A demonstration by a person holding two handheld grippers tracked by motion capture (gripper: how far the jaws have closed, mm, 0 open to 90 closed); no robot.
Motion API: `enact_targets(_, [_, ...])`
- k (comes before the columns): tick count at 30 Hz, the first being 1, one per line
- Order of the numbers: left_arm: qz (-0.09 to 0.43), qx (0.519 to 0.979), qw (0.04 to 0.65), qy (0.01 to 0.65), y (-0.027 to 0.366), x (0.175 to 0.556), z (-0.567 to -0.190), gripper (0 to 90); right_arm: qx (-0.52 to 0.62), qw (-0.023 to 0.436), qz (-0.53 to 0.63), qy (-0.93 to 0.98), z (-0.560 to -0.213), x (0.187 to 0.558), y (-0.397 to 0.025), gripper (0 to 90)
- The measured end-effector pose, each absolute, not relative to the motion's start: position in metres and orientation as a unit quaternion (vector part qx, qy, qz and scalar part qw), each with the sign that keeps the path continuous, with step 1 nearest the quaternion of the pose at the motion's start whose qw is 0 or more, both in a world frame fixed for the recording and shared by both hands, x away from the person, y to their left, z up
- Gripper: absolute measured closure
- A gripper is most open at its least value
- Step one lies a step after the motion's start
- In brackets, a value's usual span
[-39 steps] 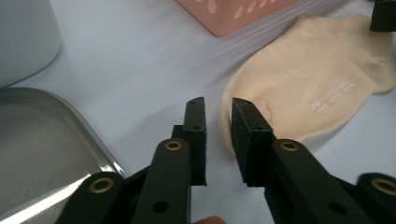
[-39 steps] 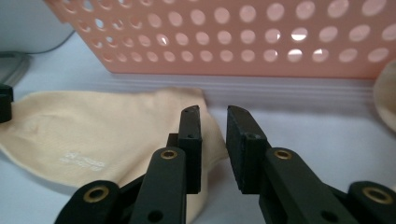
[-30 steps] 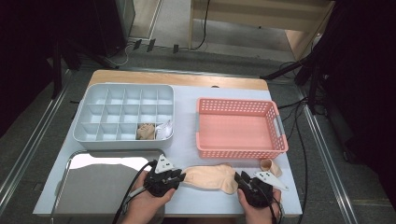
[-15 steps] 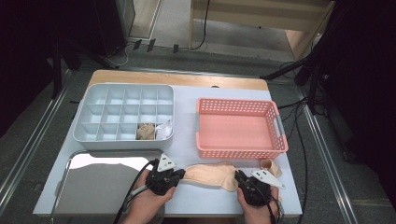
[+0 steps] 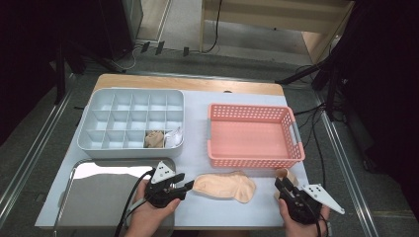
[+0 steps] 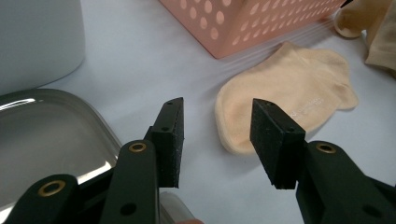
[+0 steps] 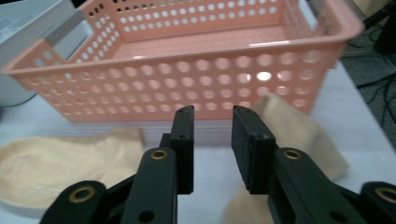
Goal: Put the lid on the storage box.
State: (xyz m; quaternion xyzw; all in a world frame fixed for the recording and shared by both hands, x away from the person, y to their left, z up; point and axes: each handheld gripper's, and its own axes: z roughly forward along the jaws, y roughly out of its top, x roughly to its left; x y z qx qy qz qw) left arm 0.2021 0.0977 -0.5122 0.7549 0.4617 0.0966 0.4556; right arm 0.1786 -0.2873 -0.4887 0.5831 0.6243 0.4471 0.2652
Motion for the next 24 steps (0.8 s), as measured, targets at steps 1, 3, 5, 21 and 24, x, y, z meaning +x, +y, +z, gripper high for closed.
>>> enact_targets(1, [0.095,0.752,0.458,0.464,0.099,0.201,-0.512,55.6,0.586,0.269,0.444,0.622,-0.491,0.179,-0.290,64.3])
enact_targets(3, [0.094,0.751,0.460,0.465,0.101,0.200,-0.512,55.5,0.595,0.286,0.430,0.616,-0.494,0.179,-0.293,58.4])
enact_targets(5, [0.096,0.751,0.459,0.466,0.104,0.199,-0.512,55.6,0.602,0.302,0.413,0.613,-0.499,0.181,-0.297,51.1])
enact_targets(21, [0.092,0.753,0.456,0.466,0.104,0.197,-0.518,55.7,0.642,0.319,0.313,0.622,-0.530,0.205,-0.305,58.1])
enact_targets(24, [0.093,0.754,0.454,0.465,0.103,0.196,-0.518,55.8,0.639,0.339,0.288,0.628,-0.530,0.207,-0.300,63.9])
